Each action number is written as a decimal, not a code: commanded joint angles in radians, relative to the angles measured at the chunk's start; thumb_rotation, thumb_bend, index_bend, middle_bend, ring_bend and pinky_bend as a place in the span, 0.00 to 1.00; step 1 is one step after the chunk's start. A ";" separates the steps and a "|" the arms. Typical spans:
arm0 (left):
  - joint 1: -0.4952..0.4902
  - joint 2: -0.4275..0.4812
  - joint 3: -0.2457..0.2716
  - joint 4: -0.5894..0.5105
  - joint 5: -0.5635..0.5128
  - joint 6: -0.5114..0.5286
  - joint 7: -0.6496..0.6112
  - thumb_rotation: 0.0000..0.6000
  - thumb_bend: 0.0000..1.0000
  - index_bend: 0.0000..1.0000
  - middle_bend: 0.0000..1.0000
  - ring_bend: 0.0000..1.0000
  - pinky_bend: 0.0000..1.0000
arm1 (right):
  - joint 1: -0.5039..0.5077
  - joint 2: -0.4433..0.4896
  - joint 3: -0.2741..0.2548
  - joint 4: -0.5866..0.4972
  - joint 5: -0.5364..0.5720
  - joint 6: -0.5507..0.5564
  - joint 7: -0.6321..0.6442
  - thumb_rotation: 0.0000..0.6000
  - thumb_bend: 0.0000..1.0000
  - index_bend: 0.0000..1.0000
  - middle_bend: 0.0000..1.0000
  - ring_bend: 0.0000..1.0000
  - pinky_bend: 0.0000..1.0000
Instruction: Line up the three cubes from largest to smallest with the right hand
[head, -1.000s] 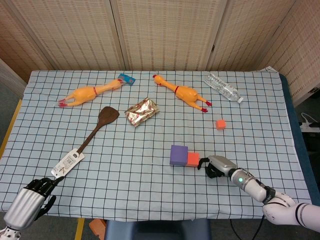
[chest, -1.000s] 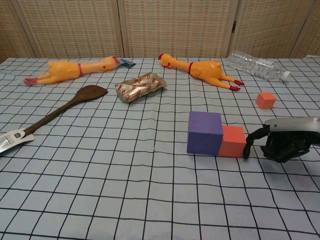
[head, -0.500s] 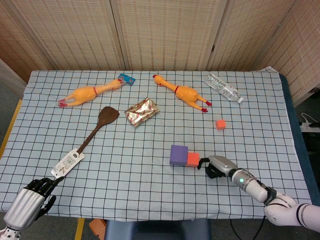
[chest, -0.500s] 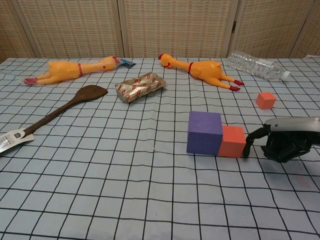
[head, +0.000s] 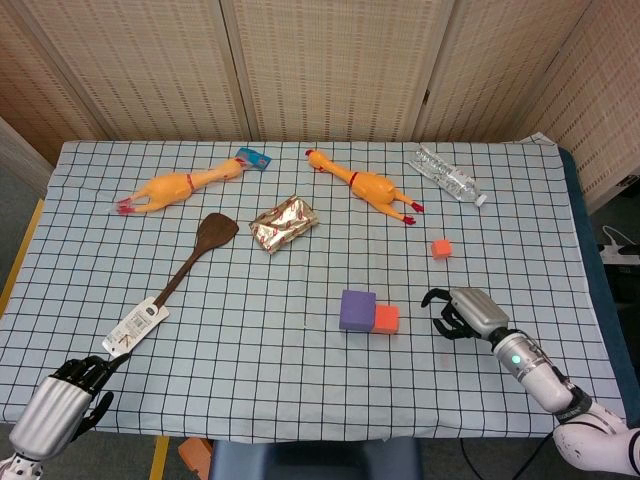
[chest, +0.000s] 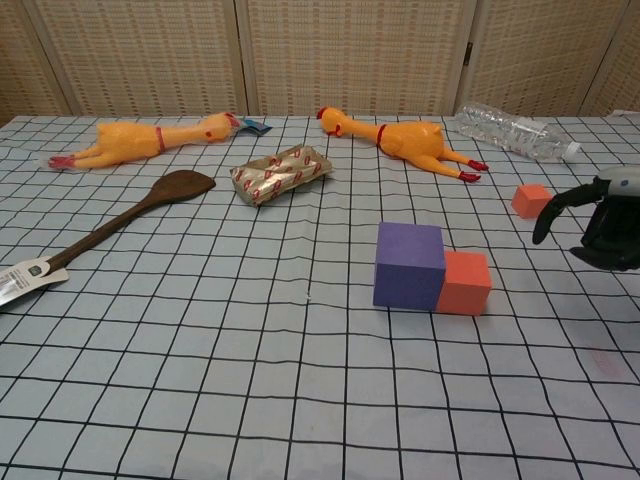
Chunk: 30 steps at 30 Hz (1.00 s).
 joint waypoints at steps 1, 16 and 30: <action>0.000 -0.001 0.000 0.001 -0.001 -0.001 0.001 1.00 0.45 0.19 0.40 0.32 0.43 | -0.067 -0.114 0.102 0.076 0.132 0.205 -0.200 1.00 0.25 0.34 0.91 0.96 0.98; -0.002 0.002 -0.001 -0.002 -0.007 -0.006 -0.006 1.00 0.45 0.19 0.40 0.32 0.43 | 0.072 -0.298 0.226 0.394 0.350 0.025 -0.373 1.00 0.08 0.23 0.91 0.96 0.98; -0.001 0.005 -0.001 -0.002 -0.011 -0.003 -0.016 1.00 0.45 0.19 0.40 0.32 0.42 | 0.148 -0.389 0.272 0.586 0.475 -0.142 -0.410 1.00 0.08 0.31 0.91 0.96 0.98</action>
